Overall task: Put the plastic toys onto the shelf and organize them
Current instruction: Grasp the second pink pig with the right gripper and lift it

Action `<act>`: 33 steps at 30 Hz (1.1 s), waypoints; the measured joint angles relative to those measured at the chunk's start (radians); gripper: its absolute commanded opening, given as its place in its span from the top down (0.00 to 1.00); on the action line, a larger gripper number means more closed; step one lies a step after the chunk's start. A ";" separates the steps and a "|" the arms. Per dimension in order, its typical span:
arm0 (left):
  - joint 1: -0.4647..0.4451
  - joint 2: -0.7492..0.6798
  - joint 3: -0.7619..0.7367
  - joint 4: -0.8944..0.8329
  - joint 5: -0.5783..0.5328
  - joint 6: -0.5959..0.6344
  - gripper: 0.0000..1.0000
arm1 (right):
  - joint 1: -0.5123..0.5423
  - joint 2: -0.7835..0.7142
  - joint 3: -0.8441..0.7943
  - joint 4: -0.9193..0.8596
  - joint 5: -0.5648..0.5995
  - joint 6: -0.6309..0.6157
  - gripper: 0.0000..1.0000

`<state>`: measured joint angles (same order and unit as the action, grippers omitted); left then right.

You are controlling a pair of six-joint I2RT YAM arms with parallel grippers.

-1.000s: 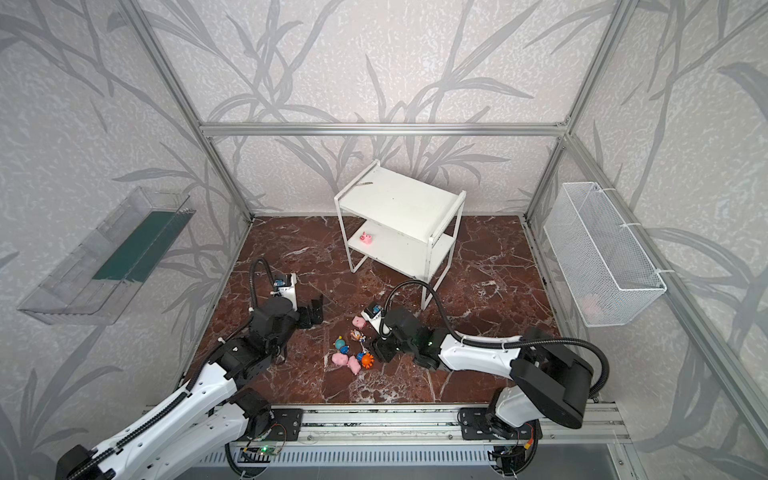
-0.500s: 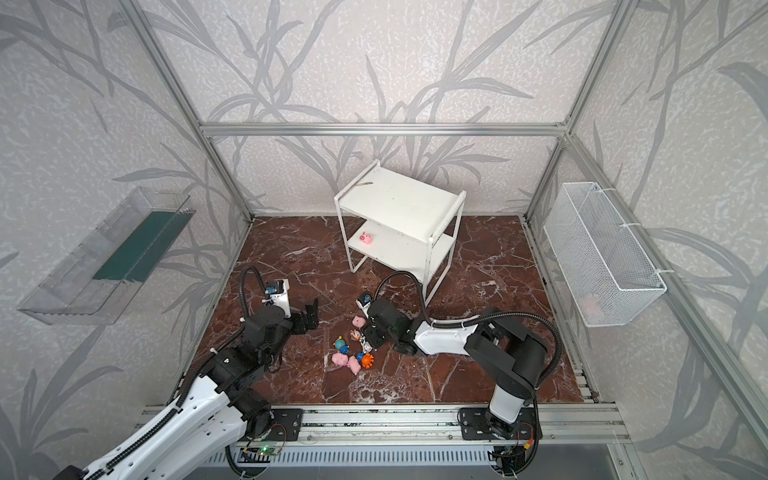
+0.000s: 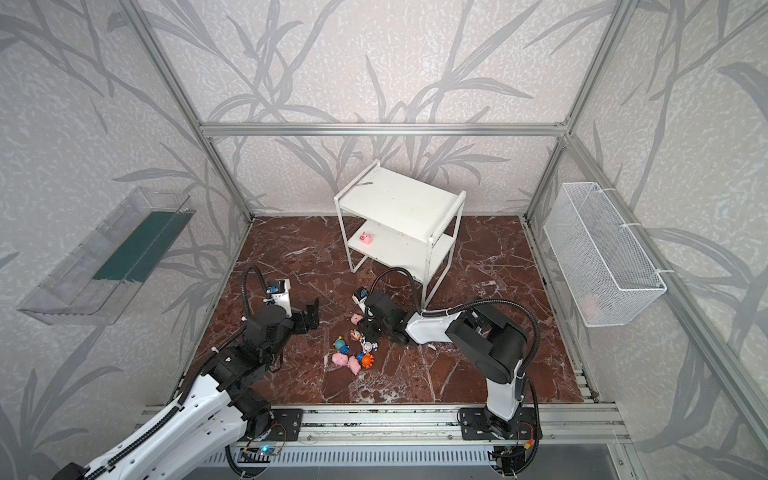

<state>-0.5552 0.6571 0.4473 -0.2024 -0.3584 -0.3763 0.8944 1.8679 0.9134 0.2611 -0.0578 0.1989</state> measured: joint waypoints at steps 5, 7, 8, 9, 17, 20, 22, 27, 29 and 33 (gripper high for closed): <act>0.000 0.000 0.000 0.000 0.001 0.000 0.01 | -0.018 0.011 0.000 0.017 -0.043 0.010 0.57; 0.000 0.000 0.000 0.000 0.001 0.000 0.01 | -0.021 0.011 0.000 0.027 -0.061 0.011 0.59; 0.000 0.000 0.000 0.000 0.001 0.000 0.01 | -0.021 0.011 0.000 0.029 -0.072 0.011 0.60; 0.000 0.000 0.000 0.000 0.001 0.001 0.01 | -0.021 0.011 0.000 0.031 -0.081 0.011 0.61; 0.000 0.000 0.000 0.000 0.004 0.001 0.01 | -0.021 0.011 -0.001 0.057 -0.126 0.014 0.59; 0.000 0.000 0.001 0.000 0.007 0.002 0.01 | -0.022 0.011 0.000 0.057 -0.137 0.018 0.54; 0.000 0.000 0.002 -0.001 0.009 0.002 0.01 | -0.023 0.018 0.008 0.056 -0.143 0.019 0.52; 0.000 -0.001 0.005 0.000 0.008 0.004 0.01 | -0.033 0.060 0.047 0.059 -0.169 0.033 0.50; 0.000 -0.002 0.005 -0.001 0.008 0.007 0.01 | -0.045 0.073 0.050 0.069 -0.188 0.046 0.50; 0.000 -0.005 0.005 -0.001 0.008 0.009 0.01 | -0.069 0.086 0.055 0.092 -0.220 0.067 0.51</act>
<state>-0.5552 0.6521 0.4519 -0.2031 -0.3504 -0.3672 0.8249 1.9541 0.9680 0.3534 -0.2775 0.2661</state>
